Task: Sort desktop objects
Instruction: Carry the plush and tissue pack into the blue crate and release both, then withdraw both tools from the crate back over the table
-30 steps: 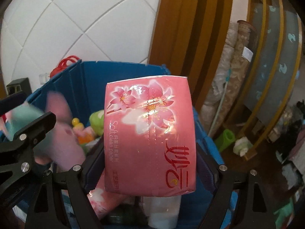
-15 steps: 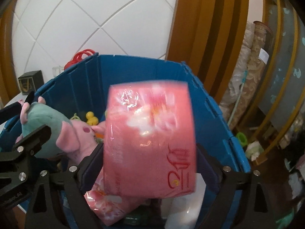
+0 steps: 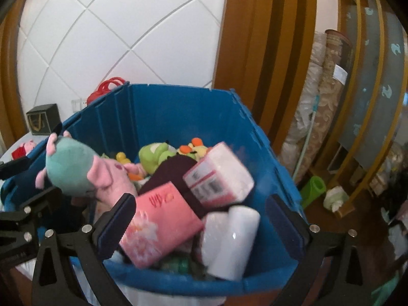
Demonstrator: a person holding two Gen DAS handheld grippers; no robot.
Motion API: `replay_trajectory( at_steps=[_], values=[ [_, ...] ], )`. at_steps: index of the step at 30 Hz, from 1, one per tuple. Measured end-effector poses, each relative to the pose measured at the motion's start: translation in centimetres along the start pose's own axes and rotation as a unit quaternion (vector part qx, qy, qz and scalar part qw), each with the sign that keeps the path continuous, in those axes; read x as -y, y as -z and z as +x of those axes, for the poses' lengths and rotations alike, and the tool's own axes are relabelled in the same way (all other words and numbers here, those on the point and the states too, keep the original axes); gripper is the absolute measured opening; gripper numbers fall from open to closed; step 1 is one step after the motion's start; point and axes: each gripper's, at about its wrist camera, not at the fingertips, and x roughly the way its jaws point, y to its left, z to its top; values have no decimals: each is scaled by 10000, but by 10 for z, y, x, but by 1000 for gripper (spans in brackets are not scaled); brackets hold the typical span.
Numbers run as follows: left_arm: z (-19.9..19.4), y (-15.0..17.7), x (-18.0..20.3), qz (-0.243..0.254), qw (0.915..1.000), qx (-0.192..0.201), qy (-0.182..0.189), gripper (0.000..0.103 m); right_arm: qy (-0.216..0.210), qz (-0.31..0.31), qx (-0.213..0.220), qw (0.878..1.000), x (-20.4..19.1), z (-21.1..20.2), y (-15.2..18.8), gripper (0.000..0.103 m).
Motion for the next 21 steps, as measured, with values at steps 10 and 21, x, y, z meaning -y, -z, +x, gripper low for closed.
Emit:
replay_trajectory(
  at_steps=[10, 21],
  values=[
    [-14, 10, 0, -79, 10000, 9, -16, 80, 5, 70, -89, 9999, 6, -11, 15, 103],
    [-32, 18, -16, -143, 9998, 124, -102, 80, -90, 47, 5, 9999, -5, -20, 13, 103]
  ],
)
